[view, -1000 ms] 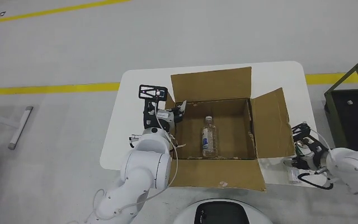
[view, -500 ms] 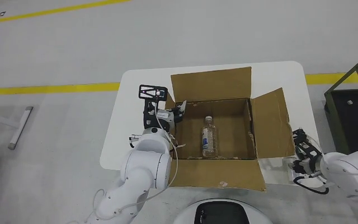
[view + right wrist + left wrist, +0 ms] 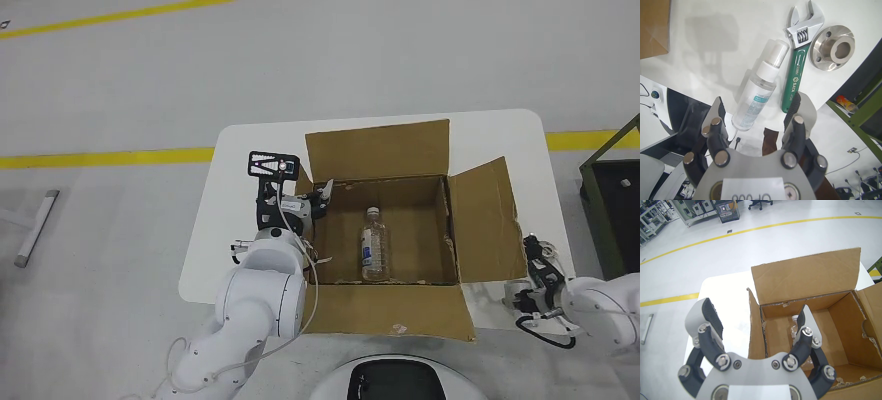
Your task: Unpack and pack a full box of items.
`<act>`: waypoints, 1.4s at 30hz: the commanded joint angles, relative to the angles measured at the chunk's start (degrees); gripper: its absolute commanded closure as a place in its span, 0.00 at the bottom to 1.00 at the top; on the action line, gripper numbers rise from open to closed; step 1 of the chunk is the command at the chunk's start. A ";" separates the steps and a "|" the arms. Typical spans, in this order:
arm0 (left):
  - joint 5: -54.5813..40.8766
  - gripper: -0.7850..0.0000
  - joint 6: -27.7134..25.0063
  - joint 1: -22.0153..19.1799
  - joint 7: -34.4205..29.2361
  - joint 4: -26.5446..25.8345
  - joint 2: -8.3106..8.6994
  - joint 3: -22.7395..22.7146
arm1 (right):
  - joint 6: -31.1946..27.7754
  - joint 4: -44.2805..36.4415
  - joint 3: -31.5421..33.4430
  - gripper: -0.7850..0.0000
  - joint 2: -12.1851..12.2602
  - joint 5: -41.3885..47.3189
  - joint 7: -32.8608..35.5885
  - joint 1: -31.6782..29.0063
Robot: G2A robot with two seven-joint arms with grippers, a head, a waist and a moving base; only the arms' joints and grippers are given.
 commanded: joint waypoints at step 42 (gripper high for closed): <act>0.00 0.00 0.00 0.00 0.00 0.00 0.00 0.00 | 1.15 2.58 -3.49 1.00 -0.20 -1.28 -1.91 2.87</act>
